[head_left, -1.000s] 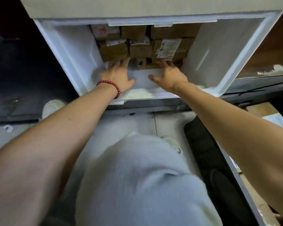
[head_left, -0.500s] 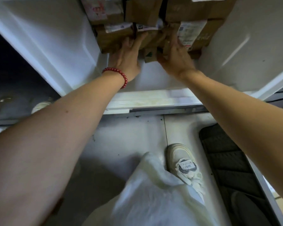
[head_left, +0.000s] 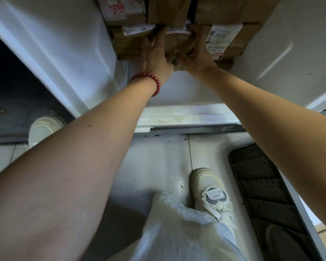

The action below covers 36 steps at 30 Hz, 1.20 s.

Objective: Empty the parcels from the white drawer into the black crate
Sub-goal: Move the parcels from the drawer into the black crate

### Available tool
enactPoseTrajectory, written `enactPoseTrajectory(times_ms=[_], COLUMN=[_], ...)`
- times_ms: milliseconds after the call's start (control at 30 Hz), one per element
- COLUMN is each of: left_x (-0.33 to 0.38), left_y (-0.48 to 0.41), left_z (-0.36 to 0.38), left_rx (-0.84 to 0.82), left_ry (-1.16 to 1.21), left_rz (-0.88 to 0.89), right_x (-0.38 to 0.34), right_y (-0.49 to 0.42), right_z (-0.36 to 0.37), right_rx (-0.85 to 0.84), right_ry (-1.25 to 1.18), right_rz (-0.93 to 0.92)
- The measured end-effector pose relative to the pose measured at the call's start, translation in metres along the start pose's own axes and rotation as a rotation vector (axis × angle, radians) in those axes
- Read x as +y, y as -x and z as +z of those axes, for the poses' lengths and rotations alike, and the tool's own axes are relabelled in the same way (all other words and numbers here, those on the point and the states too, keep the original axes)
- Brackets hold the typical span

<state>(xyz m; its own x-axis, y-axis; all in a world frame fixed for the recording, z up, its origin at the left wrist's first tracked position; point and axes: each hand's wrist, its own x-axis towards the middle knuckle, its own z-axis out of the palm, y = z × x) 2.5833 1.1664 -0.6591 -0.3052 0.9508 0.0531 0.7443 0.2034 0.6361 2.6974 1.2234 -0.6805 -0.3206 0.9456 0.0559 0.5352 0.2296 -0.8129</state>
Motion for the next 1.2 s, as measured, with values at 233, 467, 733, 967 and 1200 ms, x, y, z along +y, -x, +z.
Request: enactPoseTrajectory(times_ms=[233,467,733,967,1200], left_x=[-0.008,-0.014,-0.012,0.002,0.012], left_y=[-0.003,-0.007,-0.008,-0.001,0.024], left_z=[0.005,-0.002,-0.012,-0.021,-0.039], left_rx=[0.020,0.021,-0.034,-0.120,-0.236], left_ry=[0.011,-0.054,-0.006,0.106,0.081], left_rz=[0.102,0.162,0.110,0.039,-0.007], right_x=[-0.011,-0.014,-0.016,-0.027,-0.022], right_y=[-0.008,-0.015,0.003,0.050,0.133], right_z=[0.009,0.017,0.009,-0.009,-0.041], right_rx=[0.151,0.215,0.206,0.145,0.161], right_ry=[-0.050,-0.274,-0.587,-0.738,-0.861], right_rz=[0.064,0.157,0.233,0.326,0.406])
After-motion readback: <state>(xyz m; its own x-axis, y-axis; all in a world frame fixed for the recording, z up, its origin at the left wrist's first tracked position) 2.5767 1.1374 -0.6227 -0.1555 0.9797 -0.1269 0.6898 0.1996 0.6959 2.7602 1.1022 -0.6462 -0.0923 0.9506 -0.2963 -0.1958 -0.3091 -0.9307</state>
